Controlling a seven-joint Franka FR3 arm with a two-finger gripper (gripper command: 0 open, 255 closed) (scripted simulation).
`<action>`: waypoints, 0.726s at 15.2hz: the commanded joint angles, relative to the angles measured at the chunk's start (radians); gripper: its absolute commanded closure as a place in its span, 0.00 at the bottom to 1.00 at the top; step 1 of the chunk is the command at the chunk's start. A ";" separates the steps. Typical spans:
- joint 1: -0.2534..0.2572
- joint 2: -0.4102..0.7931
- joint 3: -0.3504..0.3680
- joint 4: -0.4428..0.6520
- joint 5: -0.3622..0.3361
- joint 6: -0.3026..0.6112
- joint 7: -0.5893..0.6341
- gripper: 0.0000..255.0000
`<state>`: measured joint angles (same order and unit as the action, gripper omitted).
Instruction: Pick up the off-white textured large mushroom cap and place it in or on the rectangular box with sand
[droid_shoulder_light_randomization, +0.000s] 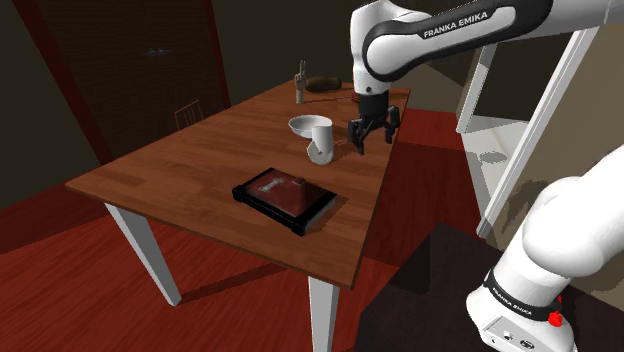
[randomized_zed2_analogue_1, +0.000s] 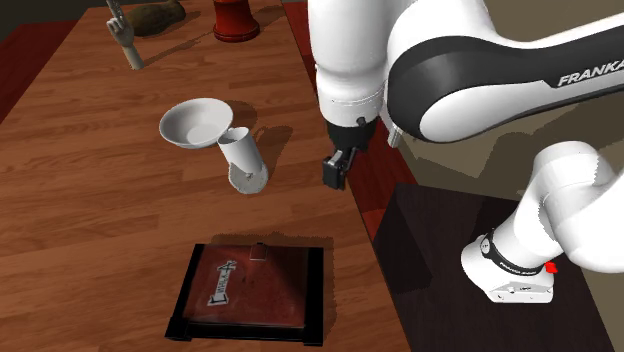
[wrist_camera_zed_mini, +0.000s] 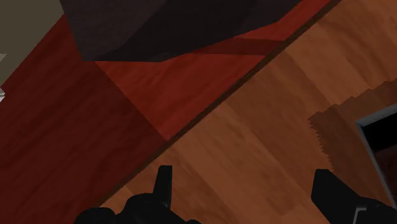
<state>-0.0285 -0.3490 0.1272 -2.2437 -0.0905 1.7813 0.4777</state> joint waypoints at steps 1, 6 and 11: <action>-0.005 0.085 0.026 0.055 -0.024 0.033 0.065 0.00; -0.009 0.284 0.065 0.213 -0.107 0.069 0.213 0.00; 0.006 0.490 0.077 0.413 -0.205 0.058 0.347 0.00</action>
<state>-0.0272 0.0943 0.2020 -1.8780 -0.2739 1.8451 0.7950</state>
